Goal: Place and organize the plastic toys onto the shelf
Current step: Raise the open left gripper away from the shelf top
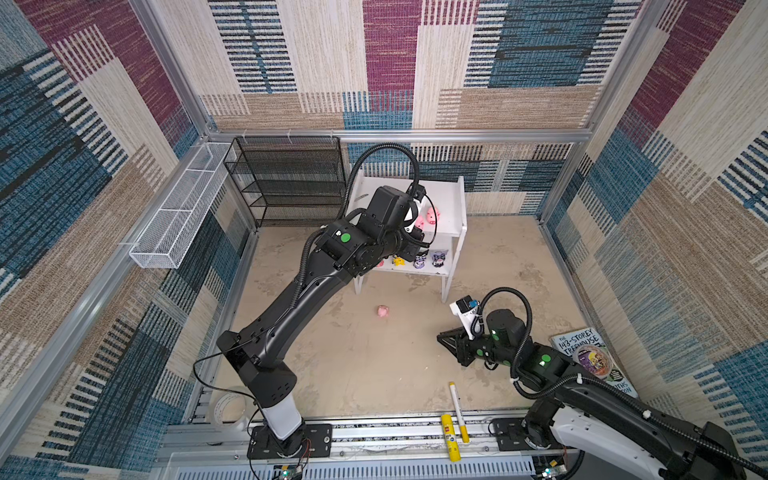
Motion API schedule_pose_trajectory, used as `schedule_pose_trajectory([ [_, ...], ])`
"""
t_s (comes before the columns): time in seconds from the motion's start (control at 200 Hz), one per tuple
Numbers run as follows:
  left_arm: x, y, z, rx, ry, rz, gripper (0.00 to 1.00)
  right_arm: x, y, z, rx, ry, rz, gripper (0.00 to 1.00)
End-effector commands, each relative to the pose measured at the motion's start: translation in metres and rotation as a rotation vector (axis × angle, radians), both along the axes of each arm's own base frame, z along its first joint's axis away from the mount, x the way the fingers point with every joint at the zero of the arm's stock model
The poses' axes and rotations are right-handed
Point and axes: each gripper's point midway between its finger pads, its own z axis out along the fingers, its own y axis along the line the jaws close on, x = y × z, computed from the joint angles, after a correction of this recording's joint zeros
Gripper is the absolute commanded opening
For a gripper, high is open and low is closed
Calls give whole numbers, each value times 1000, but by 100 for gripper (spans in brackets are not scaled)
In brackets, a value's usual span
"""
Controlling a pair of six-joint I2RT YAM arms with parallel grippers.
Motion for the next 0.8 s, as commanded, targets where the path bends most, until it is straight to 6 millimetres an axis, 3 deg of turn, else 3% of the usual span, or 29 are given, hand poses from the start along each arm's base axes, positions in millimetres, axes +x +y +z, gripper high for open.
schedule_pose_trajectory([
  [0.0,7,-4,9,-10,-45,-6,32,3,0,5,13,-8,-12,19],
  [0.791,31,-13,9,29,-89,20,22,2,-1,4,14,-11,-17,19],
])
